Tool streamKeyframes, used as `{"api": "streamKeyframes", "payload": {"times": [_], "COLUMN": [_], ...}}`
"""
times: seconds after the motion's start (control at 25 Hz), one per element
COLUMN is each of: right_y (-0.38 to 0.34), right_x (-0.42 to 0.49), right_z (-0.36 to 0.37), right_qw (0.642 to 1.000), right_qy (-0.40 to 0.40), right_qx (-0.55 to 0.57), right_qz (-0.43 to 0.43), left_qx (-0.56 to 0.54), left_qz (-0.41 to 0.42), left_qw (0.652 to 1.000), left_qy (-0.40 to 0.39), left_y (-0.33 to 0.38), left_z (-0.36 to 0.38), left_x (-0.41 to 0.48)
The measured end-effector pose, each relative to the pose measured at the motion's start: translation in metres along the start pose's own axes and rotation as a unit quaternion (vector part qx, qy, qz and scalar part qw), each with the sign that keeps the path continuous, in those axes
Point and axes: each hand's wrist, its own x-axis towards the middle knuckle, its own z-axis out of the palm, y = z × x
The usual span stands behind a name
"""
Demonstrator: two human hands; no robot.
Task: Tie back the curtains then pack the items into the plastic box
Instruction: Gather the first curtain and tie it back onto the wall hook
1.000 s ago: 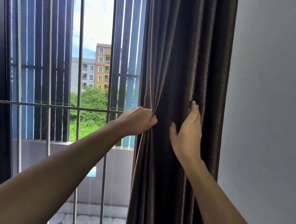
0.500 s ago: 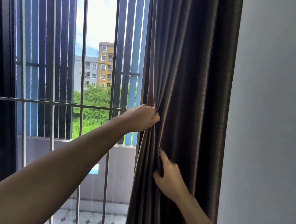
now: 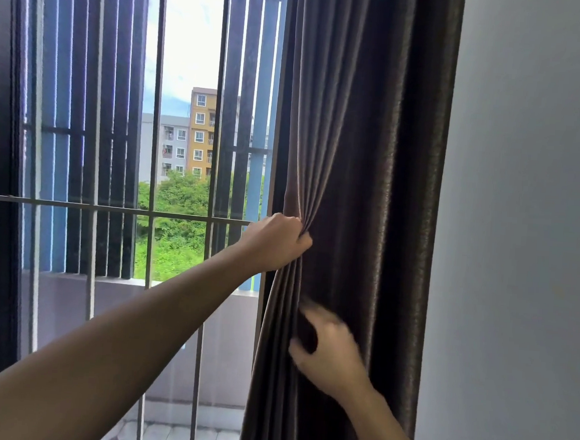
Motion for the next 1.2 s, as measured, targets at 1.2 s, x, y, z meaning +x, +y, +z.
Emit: {"api": "streamKeyframes", "payload": {"times": [1.2], "right_y": [-0.012], "right_x": [0.006], "right_z": [-0.009], "right_qw": [0.987], "right_qy": [-0.133], "right_qx": [0.086], "right_qz": [0.041], "left_qx": [-0.047], "left_qz": [-0.033], "left_qw": [0.998], "left_qy": [-0.036], "left_y": [0.017], "left_z": [0.009], "left_x": [0.002]}}
